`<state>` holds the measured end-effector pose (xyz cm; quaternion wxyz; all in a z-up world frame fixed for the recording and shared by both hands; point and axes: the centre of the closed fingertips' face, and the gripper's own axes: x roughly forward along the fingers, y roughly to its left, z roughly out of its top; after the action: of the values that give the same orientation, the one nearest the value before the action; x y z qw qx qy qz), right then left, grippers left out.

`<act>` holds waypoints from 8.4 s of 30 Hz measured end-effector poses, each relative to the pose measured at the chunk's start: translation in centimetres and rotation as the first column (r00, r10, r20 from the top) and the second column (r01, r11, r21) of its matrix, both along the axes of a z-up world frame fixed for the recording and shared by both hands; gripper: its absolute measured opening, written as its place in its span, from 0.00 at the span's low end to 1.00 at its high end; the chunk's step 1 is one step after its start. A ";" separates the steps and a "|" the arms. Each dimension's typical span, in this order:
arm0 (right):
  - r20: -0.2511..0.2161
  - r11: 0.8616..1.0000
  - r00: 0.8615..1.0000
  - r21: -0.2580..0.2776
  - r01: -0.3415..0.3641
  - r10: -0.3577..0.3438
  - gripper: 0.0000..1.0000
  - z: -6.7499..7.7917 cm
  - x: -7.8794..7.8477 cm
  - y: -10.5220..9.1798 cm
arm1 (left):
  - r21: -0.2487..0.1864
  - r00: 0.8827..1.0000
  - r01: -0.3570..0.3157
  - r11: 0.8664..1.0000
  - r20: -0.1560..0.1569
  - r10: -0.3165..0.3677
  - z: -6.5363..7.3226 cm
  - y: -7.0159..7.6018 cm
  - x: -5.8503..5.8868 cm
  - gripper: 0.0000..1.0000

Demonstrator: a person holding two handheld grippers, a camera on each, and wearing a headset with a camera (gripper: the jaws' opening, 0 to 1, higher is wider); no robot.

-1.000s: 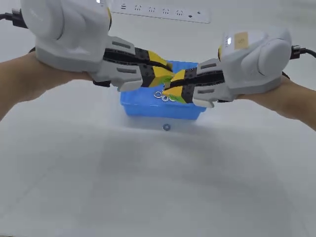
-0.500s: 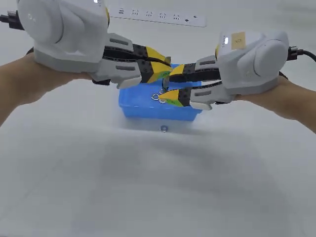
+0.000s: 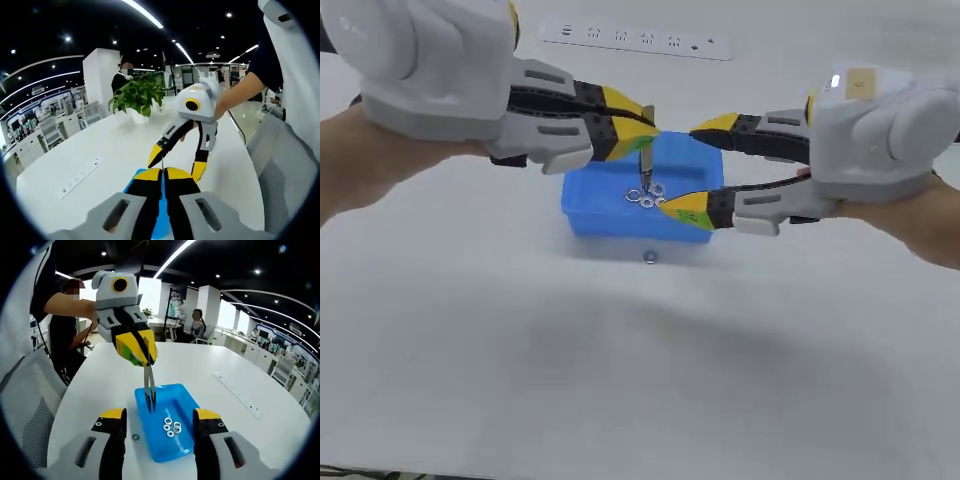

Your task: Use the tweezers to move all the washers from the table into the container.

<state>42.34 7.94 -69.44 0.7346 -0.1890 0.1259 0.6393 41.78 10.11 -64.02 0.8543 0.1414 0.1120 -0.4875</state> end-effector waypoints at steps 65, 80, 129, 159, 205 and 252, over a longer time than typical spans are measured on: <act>-0.207 1.000 0.978 -0.019 0.022 -0.025 0.98 -6.1 -6.4 -4.3 | -0.022 0.995 0.057 0.998 -0.078 -0.059 -5.9 -2.5 -3.5 0.05; -0.226 0.999 0.973 -0.016 0.035 -0.038 0.97 -6.2 -6.4 -4.5 | -0.023 0.993 0.071 0.997 -0.095 -0.073 -6.6 -2.9 -3.1 0.05; -0.143 0.986 0.979 -0.063 -0.155 0.145 0.11 -8.0 -4.5 2.5 | 0.034 0.961 0.187 0.982 -0.215 -0.175 -7.4 -2.7 -2.9 0.05; -0.122 0.991 0.985 -0.049 -0.127 0.120 0.09 -6.2 -5.3 2.0 | -0.007 0.981 0.058 0.998 -0.187 -0.058 -5.8 -1.3 -4.2 0.24; -0.032 0.999 0.999 0.043 -0.021 0.023 0.09 -0.9 4.2 3.6 | -0.211 0.940 -0.314 0.926 -0.204 0.272 -2.2 6.1 -7.0 0.99; -0.116 0.999 0.993 -0.038 -0.025 0.021 0.11 -6.9 3.5 5.4 | -0.197 0.927 -0.328 0.924 -0.256 0.274 -4.4 6.2 -6.3 0.99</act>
<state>45.87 13.34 -76.31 0.7148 -0.1675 0.1784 0.6551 35.43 16.29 -68.43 0.9120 -0.0360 0.1690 -0.3721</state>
